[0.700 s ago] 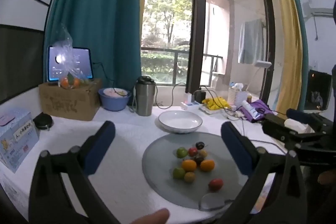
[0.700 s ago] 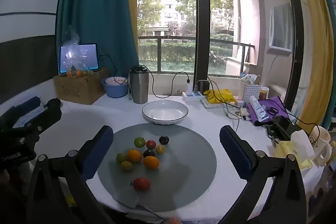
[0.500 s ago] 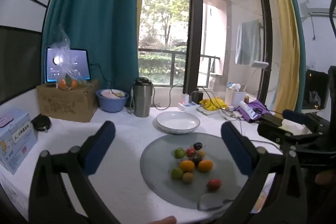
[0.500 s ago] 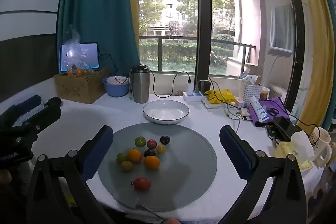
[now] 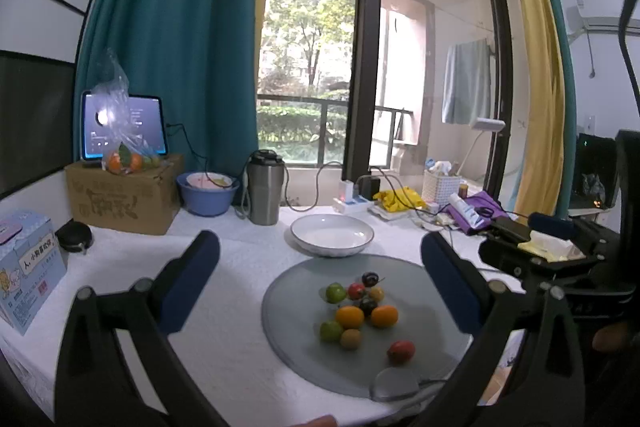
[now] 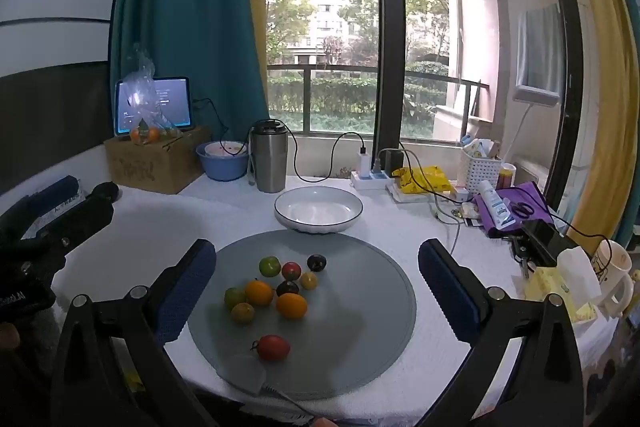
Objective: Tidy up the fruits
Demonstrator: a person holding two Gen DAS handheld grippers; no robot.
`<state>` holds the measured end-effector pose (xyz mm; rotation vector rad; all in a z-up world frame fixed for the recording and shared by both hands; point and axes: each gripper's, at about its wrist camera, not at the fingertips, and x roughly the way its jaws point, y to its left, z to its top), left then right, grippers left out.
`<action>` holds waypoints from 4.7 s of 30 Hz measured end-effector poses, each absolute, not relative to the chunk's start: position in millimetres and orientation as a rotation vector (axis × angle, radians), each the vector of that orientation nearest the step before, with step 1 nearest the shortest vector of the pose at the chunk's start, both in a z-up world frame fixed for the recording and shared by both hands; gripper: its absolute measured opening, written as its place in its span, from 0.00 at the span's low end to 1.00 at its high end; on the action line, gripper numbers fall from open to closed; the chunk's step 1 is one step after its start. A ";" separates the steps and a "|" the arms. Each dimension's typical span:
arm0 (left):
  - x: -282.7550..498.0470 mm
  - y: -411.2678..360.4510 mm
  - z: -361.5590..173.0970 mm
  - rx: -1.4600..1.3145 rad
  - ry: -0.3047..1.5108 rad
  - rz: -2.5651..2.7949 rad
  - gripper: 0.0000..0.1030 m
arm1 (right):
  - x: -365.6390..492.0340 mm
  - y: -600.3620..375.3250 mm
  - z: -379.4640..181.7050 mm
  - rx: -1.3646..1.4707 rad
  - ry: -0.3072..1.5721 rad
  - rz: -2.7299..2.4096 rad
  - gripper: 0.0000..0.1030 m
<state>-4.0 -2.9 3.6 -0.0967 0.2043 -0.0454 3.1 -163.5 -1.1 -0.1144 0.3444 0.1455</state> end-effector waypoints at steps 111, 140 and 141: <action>107.6 -33.2 -120.6 -0.150 0.777 -0.167 0.78 | 89.1 -151.7 -133.2 -0.112 0.823 0.401 0.41; 133.9 -61.6 -125.2 -0.072 0.847 -0.166 0.27 | 111.3 -207.5 -120.3 -0.085 0.747 0.269 0.41; 133.3 -61.2 -124.1 -0.072 0.844 -0.166 0.27 | 110.8 -207.1 -119.9 -0.085 0.745 0.271 0.41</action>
